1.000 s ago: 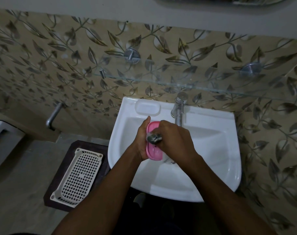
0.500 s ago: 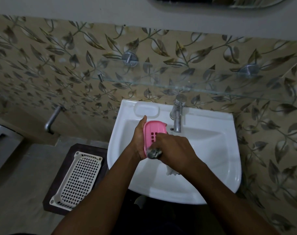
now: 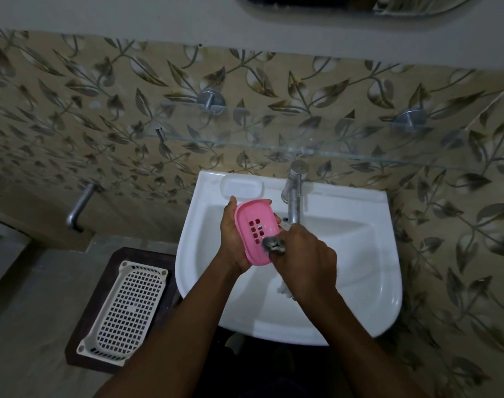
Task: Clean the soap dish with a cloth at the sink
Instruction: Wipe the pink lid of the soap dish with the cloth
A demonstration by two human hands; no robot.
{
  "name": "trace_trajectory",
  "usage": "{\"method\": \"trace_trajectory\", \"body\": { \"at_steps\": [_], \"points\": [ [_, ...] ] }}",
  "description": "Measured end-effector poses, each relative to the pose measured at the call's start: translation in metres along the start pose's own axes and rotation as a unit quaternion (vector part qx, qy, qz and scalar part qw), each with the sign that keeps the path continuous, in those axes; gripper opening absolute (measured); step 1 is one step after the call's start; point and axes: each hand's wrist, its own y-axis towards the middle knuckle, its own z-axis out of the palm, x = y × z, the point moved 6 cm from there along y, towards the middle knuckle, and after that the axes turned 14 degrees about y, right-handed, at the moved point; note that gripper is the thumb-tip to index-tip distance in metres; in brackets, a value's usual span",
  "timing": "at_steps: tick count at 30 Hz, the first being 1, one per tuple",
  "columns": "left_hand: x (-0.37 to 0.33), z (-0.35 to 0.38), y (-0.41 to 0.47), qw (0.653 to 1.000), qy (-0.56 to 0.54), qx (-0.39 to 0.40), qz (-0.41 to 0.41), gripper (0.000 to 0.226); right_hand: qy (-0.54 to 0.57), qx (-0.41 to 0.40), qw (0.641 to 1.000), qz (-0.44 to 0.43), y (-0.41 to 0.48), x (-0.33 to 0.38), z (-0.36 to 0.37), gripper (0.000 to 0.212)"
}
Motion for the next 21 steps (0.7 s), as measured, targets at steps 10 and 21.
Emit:
{"method": "trace_trajectory", "body": {
  "at_steps": [10, 21],
  "points": [
    [0.005, -0.001, -0.005, 0.998, -0.011, 0.002, 0.061, 0.074, 0.016, -0.015, 1.0, 0.016, -0.007, -0.009, 0.003, 0.04],
    [-0.001, 0.004, -0.008, 0.996, 0.025, 0.007, 0.088, 0.071, 0.0, -0.019, 1.0, 0.013, -0.008, -0.007, -0.009, 0.039]
  ]
}}
